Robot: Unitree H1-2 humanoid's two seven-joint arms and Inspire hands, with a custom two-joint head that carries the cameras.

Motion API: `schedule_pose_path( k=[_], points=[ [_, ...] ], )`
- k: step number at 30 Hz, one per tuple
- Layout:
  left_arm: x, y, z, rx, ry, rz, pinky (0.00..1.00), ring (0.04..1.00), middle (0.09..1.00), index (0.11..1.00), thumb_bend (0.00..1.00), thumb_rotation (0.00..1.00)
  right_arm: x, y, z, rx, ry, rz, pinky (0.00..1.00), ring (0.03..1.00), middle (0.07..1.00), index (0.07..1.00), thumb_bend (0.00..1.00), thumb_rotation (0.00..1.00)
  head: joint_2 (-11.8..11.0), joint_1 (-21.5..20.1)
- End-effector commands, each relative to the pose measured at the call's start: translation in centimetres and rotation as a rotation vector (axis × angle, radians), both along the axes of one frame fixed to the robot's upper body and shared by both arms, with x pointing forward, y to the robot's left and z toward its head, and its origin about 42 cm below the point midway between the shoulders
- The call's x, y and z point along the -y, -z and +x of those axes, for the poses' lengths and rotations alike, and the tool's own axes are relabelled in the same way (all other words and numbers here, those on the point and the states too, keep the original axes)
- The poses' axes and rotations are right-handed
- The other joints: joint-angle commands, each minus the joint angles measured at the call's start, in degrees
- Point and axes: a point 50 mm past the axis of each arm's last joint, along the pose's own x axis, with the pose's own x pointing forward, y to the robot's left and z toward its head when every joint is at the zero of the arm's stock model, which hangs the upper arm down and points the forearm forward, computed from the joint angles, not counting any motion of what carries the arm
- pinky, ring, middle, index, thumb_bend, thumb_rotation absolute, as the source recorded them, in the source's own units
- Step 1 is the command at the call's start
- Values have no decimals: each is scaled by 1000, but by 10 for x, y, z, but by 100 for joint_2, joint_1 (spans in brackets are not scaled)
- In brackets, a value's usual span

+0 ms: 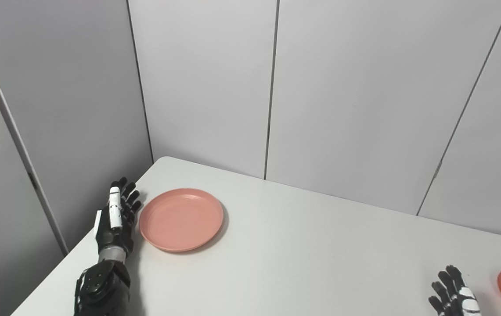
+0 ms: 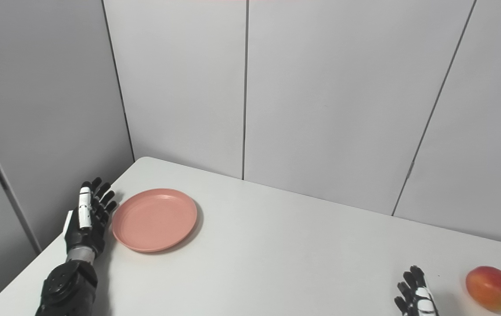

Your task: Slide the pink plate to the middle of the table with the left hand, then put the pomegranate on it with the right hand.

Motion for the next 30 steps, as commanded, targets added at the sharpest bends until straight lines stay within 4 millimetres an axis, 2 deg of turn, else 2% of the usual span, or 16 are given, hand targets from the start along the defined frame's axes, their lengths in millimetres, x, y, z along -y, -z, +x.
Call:
schedule_pose_path(
  k=[1,7,12,21,26,30],
  points=[
    [9,-2,9,-2,43,-2,914,915,915,895,366,1000,0,-17,4,67,-10,-4,1000,1000,1000,1000,132,1000,7,-12],
    [19,2,14,-17,92,-6,931,930,934,930,350,1000,-1,-18,3,66,-11,0,1000,1000,1000,1000,134,1000,32,-23],
    [32,3,17,-22,122,-4,944,935,930,926,368,1000,-2,-18,3,63,-9,2,1000,1000,1000,1000,136,1000,53,-45],
    [40,7,22,-46,165,6,955,942,941,915,361,1000,-3,-19,3,67,-4,-4,1000,1000,1000,1000,141,1000,116,-134],
    [43,10,22,-44,205,1,977,955,952,920,400,1000,-5,-20,2,59,0,-6,1000,1000,1000,1000,143,1000,179,-218],
    [53,6,23,-53,223,-1,979,957,954,932,376,1000,-5,-20,2,57,-1,-2,1000,1000,1000,1000,146,1000,222,-282]
  ],
)
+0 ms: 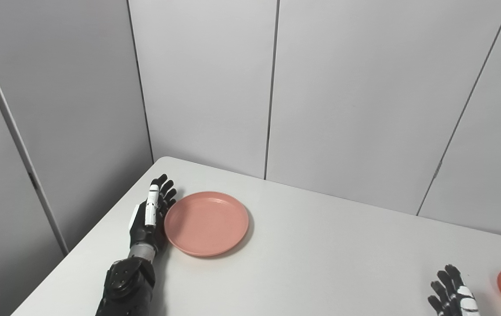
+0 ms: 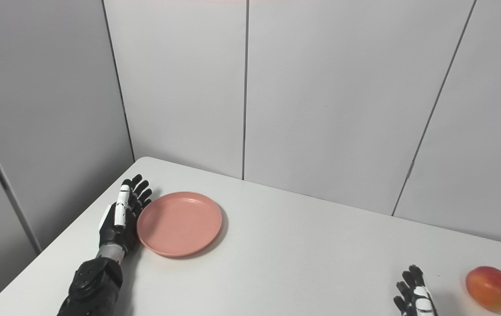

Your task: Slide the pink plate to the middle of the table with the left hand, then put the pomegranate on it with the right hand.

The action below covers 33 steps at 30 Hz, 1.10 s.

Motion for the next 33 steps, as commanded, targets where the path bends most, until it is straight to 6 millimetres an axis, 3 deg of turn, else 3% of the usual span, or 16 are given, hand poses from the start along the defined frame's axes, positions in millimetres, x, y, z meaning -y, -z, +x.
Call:
schedule_pose_path(
  k=[1,24,33],
  points=[
    [14,3,3,-40,39,-16,972,953,949,929,378,1000,-2,-17,4,58,-2,1,1000,1000,1000,1000,153,1000,34,-33],
    [72,-13,14,-61,190,-12,930,918,925,911,413,1000,-5,-9,6,55,-6,8,1000,1000,998,982,272,1000,488,-600],
    [97,-15,15,-82,278,-17,948,943,951,931,346,1000,-14,-9,6,51,7,15,1000,977,979,964,321,1000,643,-913]
  ],
)
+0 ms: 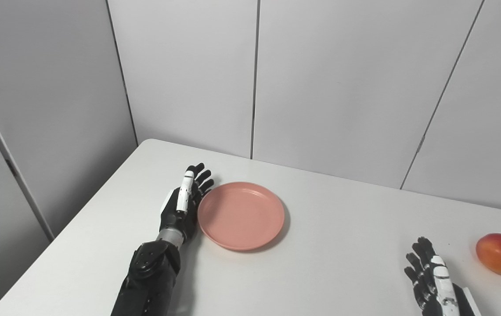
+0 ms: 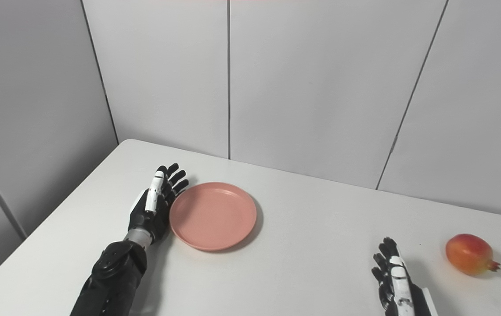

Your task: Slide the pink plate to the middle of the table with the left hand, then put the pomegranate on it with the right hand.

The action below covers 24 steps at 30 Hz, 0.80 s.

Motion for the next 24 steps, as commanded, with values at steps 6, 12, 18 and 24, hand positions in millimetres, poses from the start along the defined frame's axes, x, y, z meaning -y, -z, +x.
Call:
schedule_pose_path(
  k=[6,12,18,24],
  points=[
    [31,-9,5,-18,89,16,915,919,924,899,330,1000,-6,-17,5,76,3,-9,997,978,980,962,345,1000,117,-188],
    [45,-11,4,-3,149,18,929,921,929,909,391,1000,-12,-20,6,76,4,-9,981,966,977,963,350,1000,255,-402],
    [62,-11,2,9,194,28,951,939,944,925,386,1000,-16,-22,7,84,2,-9,986,964,975,966,357,1000,338,-550],
    [80,-9,-2,-1,243,35,939,932,937,922,394,1000,-21,-23,8,89,8,-4,973,954,964,958,346,1000,410,-780]
  ],
)
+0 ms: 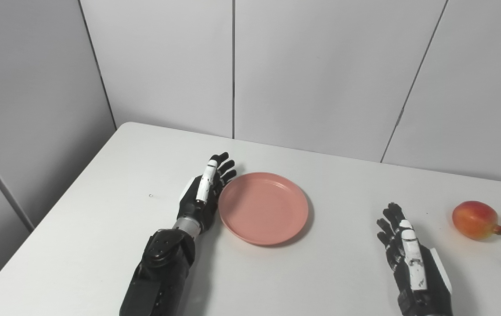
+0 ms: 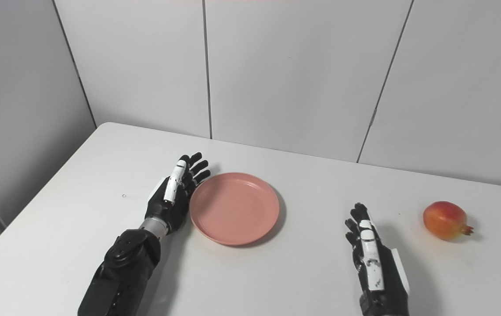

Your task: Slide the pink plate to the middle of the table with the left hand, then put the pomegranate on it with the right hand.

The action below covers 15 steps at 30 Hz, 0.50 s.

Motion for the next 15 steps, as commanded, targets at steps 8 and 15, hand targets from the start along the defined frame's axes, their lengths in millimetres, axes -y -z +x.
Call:
schedule_pose_path(
  k=[8,15],
  points=[
    [38,-8,-3,3,120,-2,940,937,941,930,401,1000,-12,-20,4,72,-3,6,983,954,964,958,348,1000,83,-317],
    [58,-13,-8,12,149,-3,927,933,937,926,396,1000,-18,-21,5,80,1,7,962,947,960,953,341,1000,123,-510]
  ],
)
